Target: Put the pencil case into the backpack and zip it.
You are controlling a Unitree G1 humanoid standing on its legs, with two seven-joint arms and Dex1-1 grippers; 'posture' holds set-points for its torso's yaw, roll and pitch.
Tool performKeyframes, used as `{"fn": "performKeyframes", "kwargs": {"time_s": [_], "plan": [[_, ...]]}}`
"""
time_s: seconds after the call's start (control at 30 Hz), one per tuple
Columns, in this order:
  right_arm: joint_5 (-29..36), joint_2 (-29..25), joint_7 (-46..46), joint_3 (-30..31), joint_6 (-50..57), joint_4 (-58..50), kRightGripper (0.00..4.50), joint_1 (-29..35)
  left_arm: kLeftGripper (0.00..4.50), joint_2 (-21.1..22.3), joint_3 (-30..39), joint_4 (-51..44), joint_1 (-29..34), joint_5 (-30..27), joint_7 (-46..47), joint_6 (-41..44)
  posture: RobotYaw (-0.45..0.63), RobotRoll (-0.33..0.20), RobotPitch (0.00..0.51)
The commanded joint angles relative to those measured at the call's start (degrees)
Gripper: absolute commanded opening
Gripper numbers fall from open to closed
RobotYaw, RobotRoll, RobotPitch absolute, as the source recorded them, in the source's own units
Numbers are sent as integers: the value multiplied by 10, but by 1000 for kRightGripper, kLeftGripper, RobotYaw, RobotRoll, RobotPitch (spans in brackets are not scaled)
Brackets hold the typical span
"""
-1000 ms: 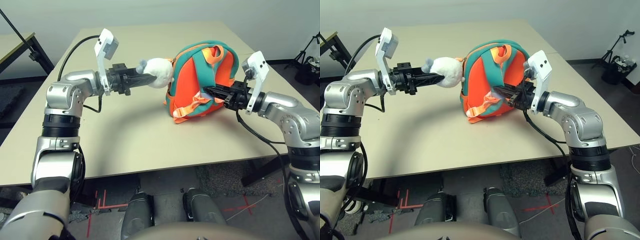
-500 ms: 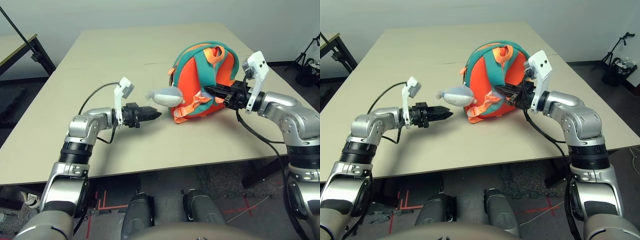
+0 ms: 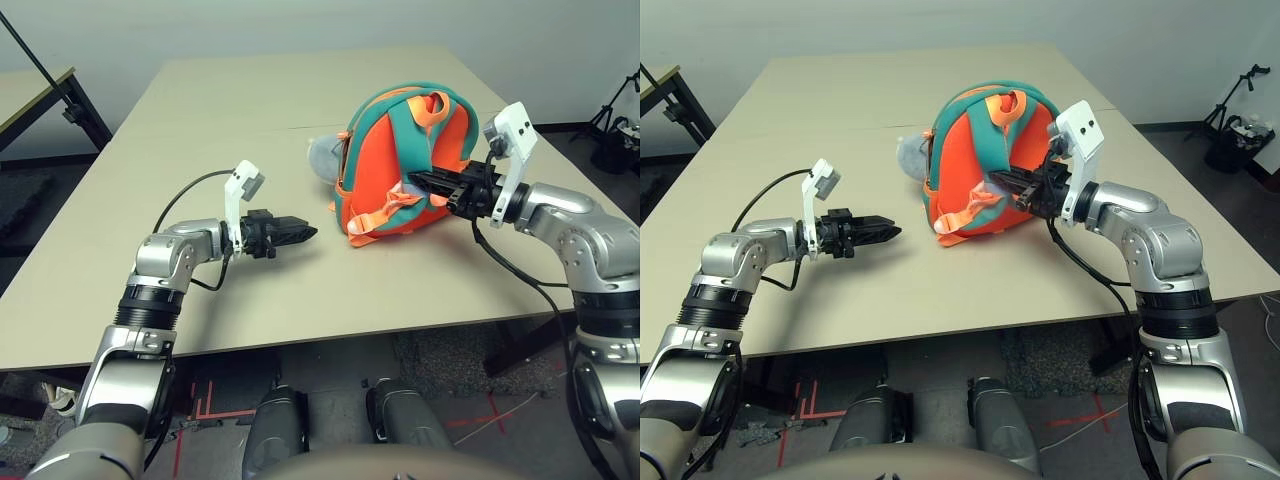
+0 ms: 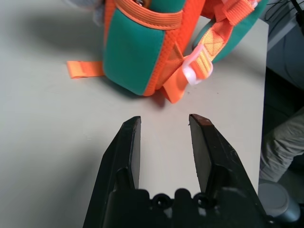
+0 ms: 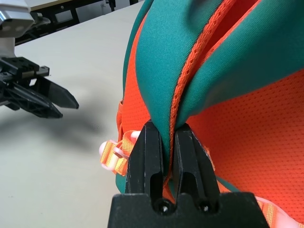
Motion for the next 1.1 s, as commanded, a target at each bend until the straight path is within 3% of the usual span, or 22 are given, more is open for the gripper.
{"fn": "performKeyframes", "kwargs": {"time_s": [0.03, 0.1, 0.27, 0.3, 0.53, 1.1], "plan": [[-4, 1, 4, 5, -8, -5, 0, -5, 2173, 22, 10, -26, -19, -5, -5, 2, -164, 0, 0], [-4, 1, 6, 5, -8, -5, 0, -6, 2337, 32, 14, -33, -25, -8, -7, 6, -163, 0, 0], [-6, 1, 11, 6, -9, -4, 0, -7, 4303, 48, 34, -33, -53, -19, -6, 12, -160, 0, 0], [-6, 1, 12, 7, -9, -4, 0, -7, 4483, 49, 34, -29, -60, -16, -5, 11, -160, 0, 0], [-10, 2, 18, 8, -9, -3, 0, -11, 4483, 40, 13, 46, -131, 26, -6, -46, -161, 0, 0], [-12, 1, 9, 0, -5, -19, 0, 0, 4483, -79, -33, 417, -320, 148, -24, -243, -207, 0, 0]]}}
